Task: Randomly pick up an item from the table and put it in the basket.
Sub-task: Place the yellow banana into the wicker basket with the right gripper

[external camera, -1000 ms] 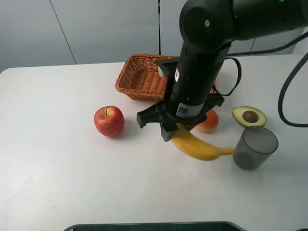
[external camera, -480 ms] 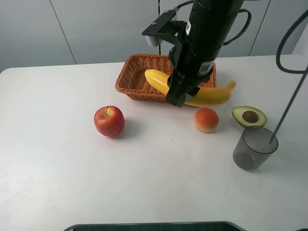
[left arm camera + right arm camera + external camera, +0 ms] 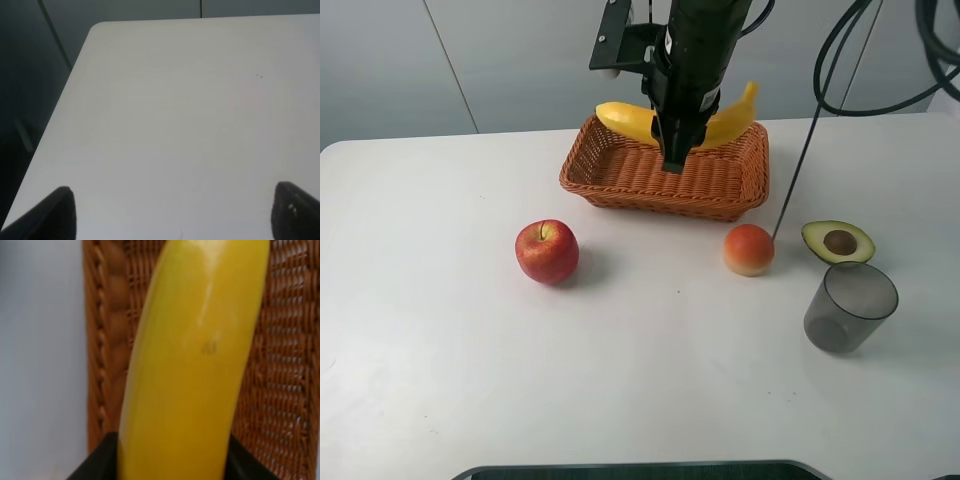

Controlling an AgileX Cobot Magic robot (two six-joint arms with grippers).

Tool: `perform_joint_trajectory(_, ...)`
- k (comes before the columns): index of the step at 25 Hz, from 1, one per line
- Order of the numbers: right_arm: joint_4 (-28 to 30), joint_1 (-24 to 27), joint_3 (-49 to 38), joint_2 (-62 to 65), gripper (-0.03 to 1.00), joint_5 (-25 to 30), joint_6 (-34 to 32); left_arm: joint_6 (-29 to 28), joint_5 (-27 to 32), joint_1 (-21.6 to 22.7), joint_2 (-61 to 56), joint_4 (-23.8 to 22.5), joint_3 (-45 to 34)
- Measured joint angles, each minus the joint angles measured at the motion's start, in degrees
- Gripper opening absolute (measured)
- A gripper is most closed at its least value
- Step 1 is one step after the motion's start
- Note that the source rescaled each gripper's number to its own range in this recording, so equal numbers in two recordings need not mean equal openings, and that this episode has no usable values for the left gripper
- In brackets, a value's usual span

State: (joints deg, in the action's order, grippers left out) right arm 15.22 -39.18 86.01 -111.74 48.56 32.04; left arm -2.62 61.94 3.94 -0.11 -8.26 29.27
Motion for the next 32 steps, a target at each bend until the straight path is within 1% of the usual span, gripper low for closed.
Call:
perform_joint_trajectory(5, 5.43, 0.0, 0.0, -3.04, 0.03, -7.58, -2.97, 0.0, 0.0, 0.0, 0.0, 0.0, 0.0)
perform_joint_trajectory(7, 6.87, 0.26, 0.0, -3.95, 0.03, -9.4, -4.02, 0.0, 0.0, 0.0, 0.0, 0.0, 0.0)
perform_joint_trajectory(11, 7.89, 1.51, 0.0, -5.61, 0.03, -12.42, -5.25, 0.0, 0.0, 0.0, 0.0, 0.0, 0.0)
perform_joint_trajectory(19, 8.28, 5.23, 0.04, -9.79, 0.03, -13.2, -7.39, 0.0, 0.0, 0.0, 0.0, 0.0, 0.0)
perform_joint_trajectory(29, 9.27, 5.47, 0.04, -11.96, 0.03, -13.54, -9.1, 0.0, 0.0, 0.0, 0.0, 0.0, 0.0)
perform_joint_trajectory(30, 9.27, 5.47, 0.04, -11.96, 0.05, -13.66, -9.21, 0.0, 0.0, 0.0, 0.0, 0.0, 0.0)
perform_joint_trajectory(31, 9.27, 5.47, 0.04, -11.96, 0.15, -13.77, -9.34, 0.0, 0.0, 0.0, 0.0, 0.0, 0.0)
perform_joint_trajectory(32, 9.27, 5.47, 0.04, -11.96, 0.29, -13.77, -9.45, 0.0, 0.0, 0.0, 0.0, 0.0, 0.0)
